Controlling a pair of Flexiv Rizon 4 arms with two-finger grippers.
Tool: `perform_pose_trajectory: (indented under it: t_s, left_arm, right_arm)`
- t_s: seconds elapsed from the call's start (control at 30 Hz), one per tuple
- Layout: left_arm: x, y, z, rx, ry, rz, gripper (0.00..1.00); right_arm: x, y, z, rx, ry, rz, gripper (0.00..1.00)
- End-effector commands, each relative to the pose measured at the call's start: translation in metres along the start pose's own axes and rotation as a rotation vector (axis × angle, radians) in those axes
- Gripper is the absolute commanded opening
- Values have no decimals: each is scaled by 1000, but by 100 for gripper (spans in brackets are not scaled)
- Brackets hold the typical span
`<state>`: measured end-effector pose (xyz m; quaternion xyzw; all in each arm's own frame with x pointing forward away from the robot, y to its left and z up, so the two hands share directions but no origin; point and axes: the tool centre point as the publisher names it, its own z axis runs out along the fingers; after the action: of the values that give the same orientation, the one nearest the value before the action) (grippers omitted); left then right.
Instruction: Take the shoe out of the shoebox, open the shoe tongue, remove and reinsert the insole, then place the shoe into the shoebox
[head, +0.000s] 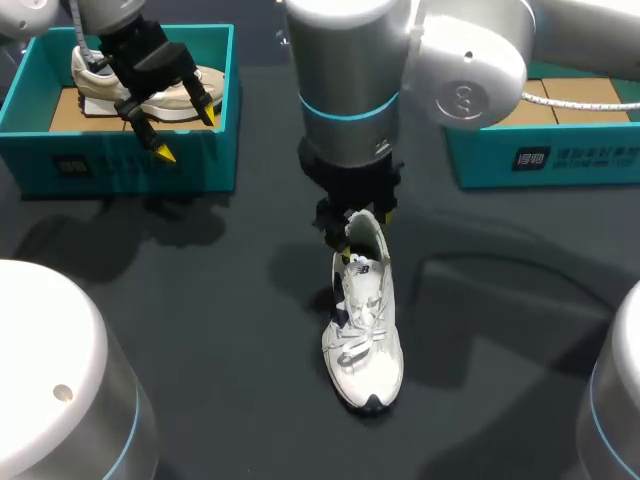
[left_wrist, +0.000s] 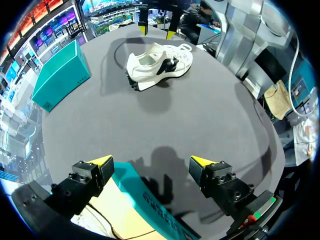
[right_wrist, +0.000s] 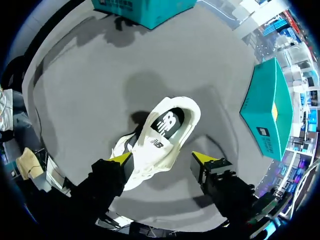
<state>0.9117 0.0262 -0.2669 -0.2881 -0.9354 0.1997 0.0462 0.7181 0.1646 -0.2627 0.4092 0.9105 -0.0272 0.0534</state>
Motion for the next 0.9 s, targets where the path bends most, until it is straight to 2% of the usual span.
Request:
perform_pose_trajectory:
  t_s: [0.03, 0.27, 0.37, 0.63, 0.73, 0.77, 0.8, 0.9]
  left_arm:
    - [1, 0, 0, -2, -1, 0, 100]
    - [1, 0, 0, -2, -1, 0, 100]
    - [1, 0, 0, -2, -1, 0, 100]
    - [1, 0, 0, -2, -1, 0, 100]
    - [1, 0, 0, -2, -1, 0, 100]
    - [1, 0, 0, -2, -1, 0, 100]
    - [1, 0, 0, -2, -1, 0, 100]
    - [1, 0, 0, -2, -1, 0, 100]
  right_arm:
    - [-4, 1, -4, -24, 75, -253, 100]
    - [-4, 1, -4, -24, 75, -253, 100]
    - [-7, 14, 5, -29, 71, -325, 100]
    - [-17, 33, -5, 17, -41, -402, 100]
    - [-23, 41, 0, 28, -70, -466, 100]
    - [-25, 43, 3, 8, -79, -525, 100]
    - [-28, 45, 6, -21, -70, -582, 100]
    - [-37, 48, 17, -33, -24, -650, 100]
